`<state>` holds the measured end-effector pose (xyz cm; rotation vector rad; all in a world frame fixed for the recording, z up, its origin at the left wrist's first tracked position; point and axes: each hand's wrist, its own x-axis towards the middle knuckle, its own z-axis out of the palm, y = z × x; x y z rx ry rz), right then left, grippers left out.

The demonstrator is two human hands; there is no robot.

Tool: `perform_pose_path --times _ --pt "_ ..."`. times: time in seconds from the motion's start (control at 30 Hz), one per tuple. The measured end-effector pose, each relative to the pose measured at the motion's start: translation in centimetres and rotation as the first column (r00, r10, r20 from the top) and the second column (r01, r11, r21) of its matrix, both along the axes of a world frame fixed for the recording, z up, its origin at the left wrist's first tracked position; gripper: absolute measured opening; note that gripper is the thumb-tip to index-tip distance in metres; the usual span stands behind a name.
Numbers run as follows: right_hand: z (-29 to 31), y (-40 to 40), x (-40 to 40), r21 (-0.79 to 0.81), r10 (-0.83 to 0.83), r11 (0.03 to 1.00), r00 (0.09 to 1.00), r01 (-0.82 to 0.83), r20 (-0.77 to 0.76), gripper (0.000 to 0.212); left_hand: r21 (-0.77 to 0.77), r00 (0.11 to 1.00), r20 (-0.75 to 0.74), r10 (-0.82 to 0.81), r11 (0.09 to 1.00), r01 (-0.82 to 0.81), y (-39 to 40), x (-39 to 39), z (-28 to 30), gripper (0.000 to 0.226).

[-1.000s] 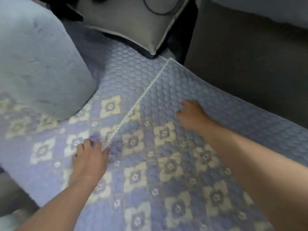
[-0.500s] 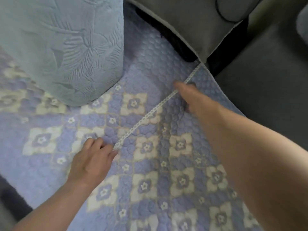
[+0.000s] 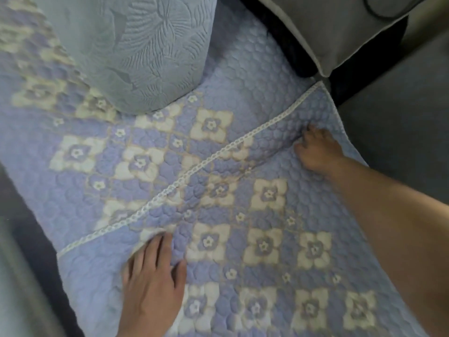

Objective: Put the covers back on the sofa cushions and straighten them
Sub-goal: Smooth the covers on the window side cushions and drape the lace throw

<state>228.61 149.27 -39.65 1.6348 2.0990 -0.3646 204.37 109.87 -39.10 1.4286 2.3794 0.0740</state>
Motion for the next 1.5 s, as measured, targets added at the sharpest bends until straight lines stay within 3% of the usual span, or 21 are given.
perform_pose_path --times 0.17,0.23,0.3,0.37,0.43,0.5,0.6,0.67,0.73,0.77,0.83,1.0,1.17,1.3,1.37,1.43,1.5 --pt "-1.4 1.1 -0.8 0.057 0.22 0.97 0.953 -0.236 0.209 0.07 -0.219 0.998 -0.042 -0.051 0.975 0.041 3.1 -0.6 -0.1 0.07" --pt "-1.6 1.4 -1.5 0.055 0.218 0.97 0.947 -0.237 0.237 0.069 -0.363 0.999 0.041 -0.006 0.932 0.021 5.3 -1.7 -0.3 0.07" --pt "-2.3 1.8 -1.6 0.039 0.173 0.982 0.965 -0.184 0.196 0.068 -0.409 0.989 0.127 0.082 0.912 -0.023 6.6 -2.1 -0.5 0.076" --pt "-2.7 2.0 -1.5 0.02 0.18 0.982 0.966 -0.187 0.187 0.066 -0.473 0.993 0.064 0.103 0.879 -0.061 7.8 -1.3 -0.2 0.077" --pt "-2.6 1.9 -1.2 0.013 0.197 0.979 0.967 -0.202 0.162 0.064 -0.519 0.996 -0.085 -0.007 0.854 -0.038 8.2 0.2 0.5 0.059" --pt "-1.9 2.1 -1.2 0.005 0.207 0.978 0.969 -0.209 0.134 0.062 -0.379 0.984 -0.134 -0.117 0.923 0.059 8.2 2.0 1.7 0.031" --pt "-0.5 3.4 -0.4 -0.139 0.157 0.979 0.987 -0.152 0.024 0.052 -0.104 0.969 -0.001 -0.248 0.964 0.246 9.7 3.8 1.6 0.054" --pt "-0.3 4.6 1.1 -0.035 0.062 0.997 0.996 -0.064 -0.063 0.047 -0.052 0.967 0.112 -0.228 0.971 0.235 12.7 5.3 1.9 0.064" --pt "-0.6 5.6 2.2 0.125 -0.091 0.986 0.988 0.107 -0.125 0.055 -0.101 0.97 0.198 -0.138 0.982 0.16 15.0 6.3 1.0 0.07" --pt "-1.0 5.9 2.8 0.133 -0.144 0.979 0.986 0.154 -0.08 0.059 -0.138 0.969 0.207 -0.137 0.976 0.168 15.8 6.8 0.4 0.073" --pt "-1.9 6.8 3.1 0.049 -0.093 0.995 0.995 0.091 0.034 0.058 -0.204 0.967 0.204 -0.153 0.959 0.195 16.8 7.2 -0.8 0.083" --pt "-2.6 8.3 0.9 -0.013 -0.022 1.0 0.992 0.024 0.127 0.054 -0.318 0.948 0.318 -0.029 0.939 0.135 18.6 7.1 -1.4 0.093" --pt "-5.8 10.8 0.8 -0.141 -0.026 0.989 0.99 0.046 0.14 0.075 -0.493 0.949 0.29 0.126 0.869 0.035 21.3 7.7 -3.3 0.102" --pt "-5.0 9.5 0.8 -0.105 -0.017 0.994 0.992 0.03 0.126 0.071 -0.516 0.939 0.292 0.183 0.856 -0.006 22.4 8.2 -3.5 0.108" --pt "-3.3 8.1 1.3 -0.087 0.143 0.987 0.98 -0.132 0.137 0.06 -0.459 0.955 0.263 0.134 0.888 0.001 21.5 8.4 -3.0 0.1" --pt "-2.4 5.7 2.0 0.03 0.469 0.881 0.88 -0.472 0.071 0.042 -0.317 0.986 0.164 -0.026 0.945 0.078 19.3 8.4 -2.4 0.08" --pt "-2.7 3.2 3.7 0.09 0.554 0.831 0.83 -0.548 -0.066 0.028 -0.146 0.977 0.105 -0.183 0.969 0.197 16.4 8.5 -1.6 0.063"
